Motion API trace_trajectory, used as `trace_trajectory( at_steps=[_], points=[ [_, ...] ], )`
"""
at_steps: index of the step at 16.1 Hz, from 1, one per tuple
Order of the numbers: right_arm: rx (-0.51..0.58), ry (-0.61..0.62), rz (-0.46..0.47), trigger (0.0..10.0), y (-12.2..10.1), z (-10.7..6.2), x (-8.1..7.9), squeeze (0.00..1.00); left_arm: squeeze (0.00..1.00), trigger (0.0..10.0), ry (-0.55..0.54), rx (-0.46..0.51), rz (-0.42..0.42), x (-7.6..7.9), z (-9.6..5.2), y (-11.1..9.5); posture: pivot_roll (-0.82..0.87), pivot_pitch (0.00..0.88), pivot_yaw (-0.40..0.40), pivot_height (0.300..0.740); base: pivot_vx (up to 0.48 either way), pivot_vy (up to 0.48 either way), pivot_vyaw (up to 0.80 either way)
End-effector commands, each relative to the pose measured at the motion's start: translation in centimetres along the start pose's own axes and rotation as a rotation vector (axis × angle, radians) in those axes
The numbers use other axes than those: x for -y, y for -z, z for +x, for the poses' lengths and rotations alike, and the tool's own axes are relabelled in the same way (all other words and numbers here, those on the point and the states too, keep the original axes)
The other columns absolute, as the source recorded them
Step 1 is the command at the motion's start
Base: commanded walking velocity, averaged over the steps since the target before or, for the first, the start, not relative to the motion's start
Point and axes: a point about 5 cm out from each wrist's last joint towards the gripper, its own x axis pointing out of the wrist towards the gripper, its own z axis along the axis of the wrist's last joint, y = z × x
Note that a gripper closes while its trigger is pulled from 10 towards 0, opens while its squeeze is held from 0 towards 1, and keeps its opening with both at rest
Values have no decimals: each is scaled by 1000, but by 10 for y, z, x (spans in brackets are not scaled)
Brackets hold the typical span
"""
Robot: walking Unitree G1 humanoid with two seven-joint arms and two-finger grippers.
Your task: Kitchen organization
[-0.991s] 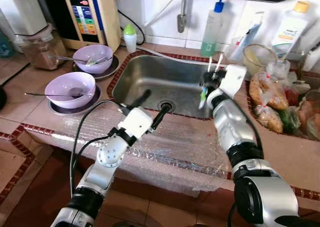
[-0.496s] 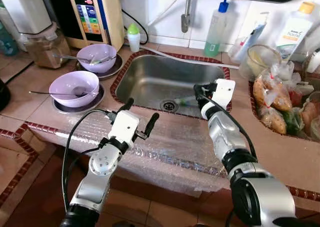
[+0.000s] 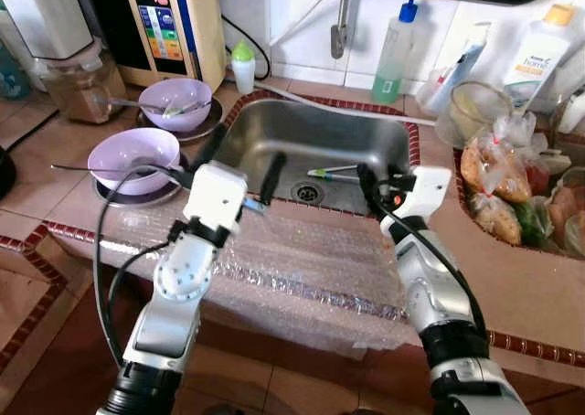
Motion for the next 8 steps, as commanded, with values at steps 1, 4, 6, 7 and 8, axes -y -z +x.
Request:
trace_trajectory(
  at_steps=[1, 4, 6, 7, 8],
  points=[
    [7, -16, -27, 10000, -5, -1, -6, 1000, 0, 10000, -45, -2, 1, -8, 1, -3, 0, 0, 3, 740, 0, 0, 0],
    [-9, 16, -72, 10000, -9, -10, -4, 0, 0, 10000, -100, -48, -52, -20, -2, 0, 4, 0, 3, 740, 0, 0, 0],
    [-35, 33, -76, 10000, -7, -17, -5, 0, 0, 10000, -122, -59, -73, -25, -4, -2, 8, 0, 1, 740, 0, 420, 0],
    [-51, 58, -126, 10000, -5, -20, -6, 0, 0, 10000, -117, -61, -68, -26, -4, -2, 13, 0, -1, 740, 0, 480, 0],
    [-75, 82, -178, 10000, -1, -21, -7, 0, 0, 10000, -112, -52, -60, -26, -2, -5, 14, 0, -1, 740, 0, 480, 0]
  ],
)
